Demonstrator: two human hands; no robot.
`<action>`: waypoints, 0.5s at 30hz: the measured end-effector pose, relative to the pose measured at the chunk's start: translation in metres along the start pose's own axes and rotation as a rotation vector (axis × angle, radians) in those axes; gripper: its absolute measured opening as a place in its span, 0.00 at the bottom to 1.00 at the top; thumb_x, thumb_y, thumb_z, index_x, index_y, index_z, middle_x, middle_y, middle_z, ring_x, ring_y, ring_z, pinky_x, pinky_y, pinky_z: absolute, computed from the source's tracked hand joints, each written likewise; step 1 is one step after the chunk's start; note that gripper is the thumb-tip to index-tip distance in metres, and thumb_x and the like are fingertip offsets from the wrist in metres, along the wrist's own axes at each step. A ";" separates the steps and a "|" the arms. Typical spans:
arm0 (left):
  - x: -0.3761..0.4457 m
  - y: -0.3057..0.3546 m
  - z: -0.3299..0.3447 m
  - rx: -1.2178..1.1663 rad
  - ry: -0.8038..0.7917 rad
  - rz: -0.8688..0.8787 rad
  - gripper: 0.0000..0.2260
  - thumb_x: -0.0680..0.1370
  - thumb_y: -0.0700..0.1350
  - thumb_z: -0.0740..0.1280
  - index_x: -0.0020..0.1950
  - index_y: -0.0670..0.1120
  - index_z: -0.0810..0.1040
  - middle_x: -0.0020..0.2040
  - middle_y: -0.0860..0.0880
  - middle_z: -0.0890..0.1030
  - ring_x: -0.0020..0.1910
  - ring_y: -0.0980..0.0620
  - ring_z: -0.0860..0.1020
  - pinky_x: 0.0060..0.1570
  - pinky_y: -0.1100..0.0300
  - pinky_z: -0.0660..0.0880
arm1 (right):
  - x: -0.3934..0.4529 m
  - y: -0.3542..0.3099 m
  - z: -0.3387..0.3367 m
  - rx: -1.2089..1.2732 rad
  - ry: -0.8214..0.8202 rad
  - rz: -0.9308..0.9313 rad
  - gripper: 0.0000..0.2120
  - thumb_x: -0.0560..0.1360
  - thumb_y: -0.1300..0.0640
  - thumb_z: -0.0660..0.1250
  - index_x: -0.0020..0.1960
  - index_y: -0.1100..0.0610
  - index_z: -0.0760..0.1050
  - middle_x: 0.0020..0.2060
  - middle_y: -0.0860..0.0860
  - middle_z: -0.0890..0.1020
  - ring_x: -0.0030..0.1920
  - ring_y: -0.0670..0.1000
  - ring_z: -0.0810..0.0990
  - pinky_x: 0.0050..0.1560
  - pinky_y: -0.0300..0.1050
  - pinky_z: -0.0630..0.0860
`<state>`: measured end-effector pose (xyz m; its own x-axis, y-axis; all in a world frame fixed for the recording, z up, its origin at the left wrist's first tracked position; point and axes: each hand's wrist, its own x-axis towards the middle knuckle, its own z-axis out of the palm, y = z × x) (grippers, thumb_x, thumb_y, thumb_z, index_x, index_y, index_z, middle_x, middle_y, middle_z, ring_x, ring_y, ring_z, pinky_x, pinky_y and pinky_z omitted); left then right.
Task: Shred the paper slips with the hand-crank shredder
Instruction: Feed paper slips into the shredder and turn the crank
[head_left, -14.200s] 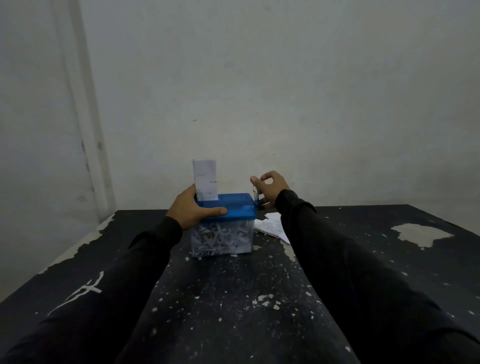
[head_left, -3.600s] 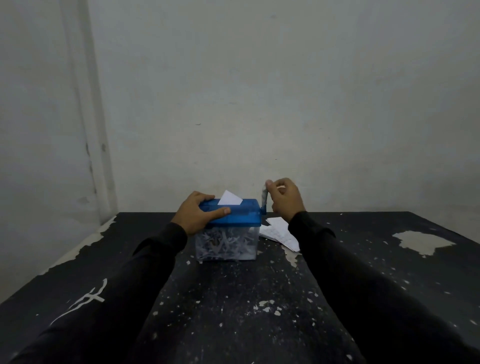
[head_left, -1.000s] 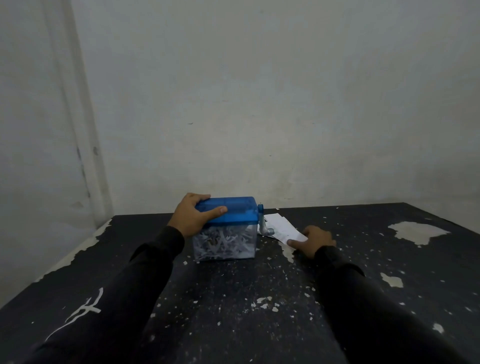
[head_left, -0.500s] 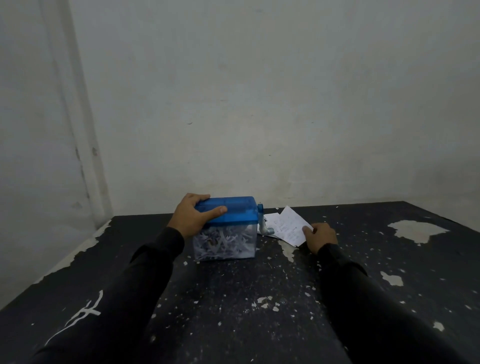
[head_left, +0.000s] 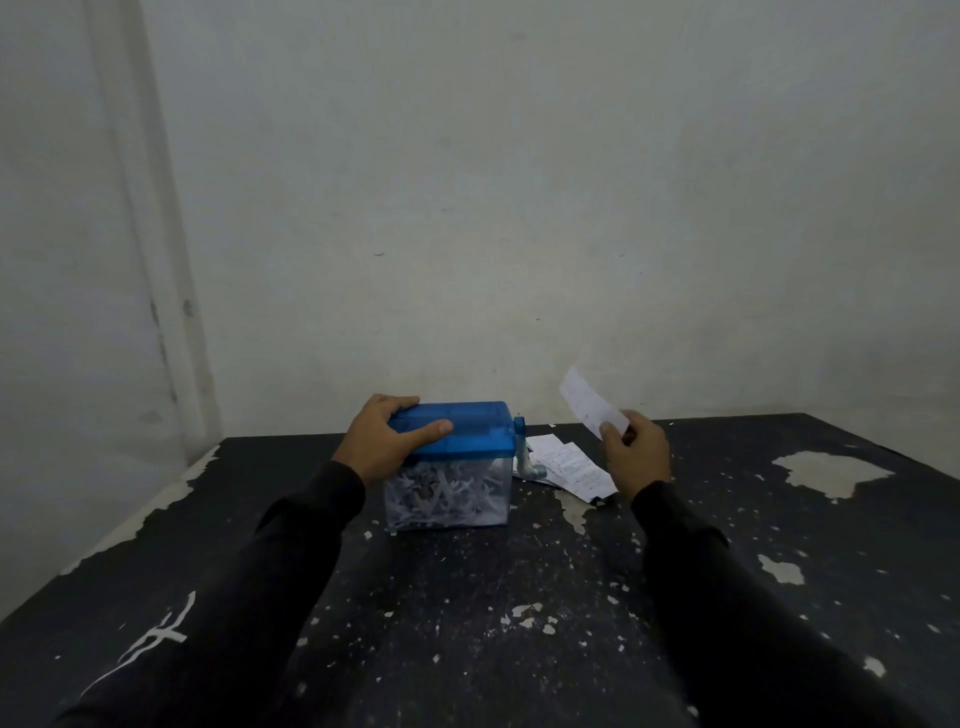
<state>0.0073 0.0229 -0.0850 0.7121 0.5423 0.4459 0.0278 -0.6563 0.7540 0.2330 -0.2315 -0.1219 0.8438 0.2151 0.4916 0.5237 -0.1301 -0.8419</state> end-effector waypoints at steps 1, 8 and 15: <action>0.001 0.002 -0.002 0.011 -0.033 -0.005 0.43 0.65 0.72 0.75 0.72 0.47 0.75 0.63 0.51 0.74 0.62 0.51 0.76 0.55 0.65 0.72 | 0.000 -0.009 0.000 0.047 -0.017 -0.034 0.05 0.80 0.61 0.65 0.53 0.58 0.78 0.44 0.54 0.83 0.42 0.55 0.82 0.41 0.48 0.81; 0.010 0.016 -0.024 0.063 -0.190 -0.044 0.44 0.69 0.69 0.72 0.79 0.50 0.65 0.73 0.52 0.71 0.70 0.52 0.70 0.66 0.58 0.67 | 0.012 -0.075 0.006 0.179 -0.217 -0.231 0.06 0.80 0.66 0.64 0.52 0.61 0.80 0.39 0.55 0.84 0.35 0.48 0.83 0.35 0.40 0.80; 0.022 0.041 -0.030 -0.031 -0.115 0.074 0.28 0.74 0.60 0.75 0.72 0.55 0.76 0.62 0.54 0.79 0.60 0.50 0.77 0.55 0.56 0.74 | 0.037 -0.136 0.027 -0.152 -0.393 -0.415 0.11 0.74 0.66 0.67 0.56 0.61 0.79 0.46 0.56 0.84 0.33 0.50 0.84 0.36 0.41 0.80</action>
<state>0.0033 0.0237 -0.0293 0.7870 0.4286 0.4438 -0.0481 -0.6745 0.7367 0.1900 -0.1794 0.0050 0.4732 0.6162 0.6297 0.8363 -0.0893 -0.5410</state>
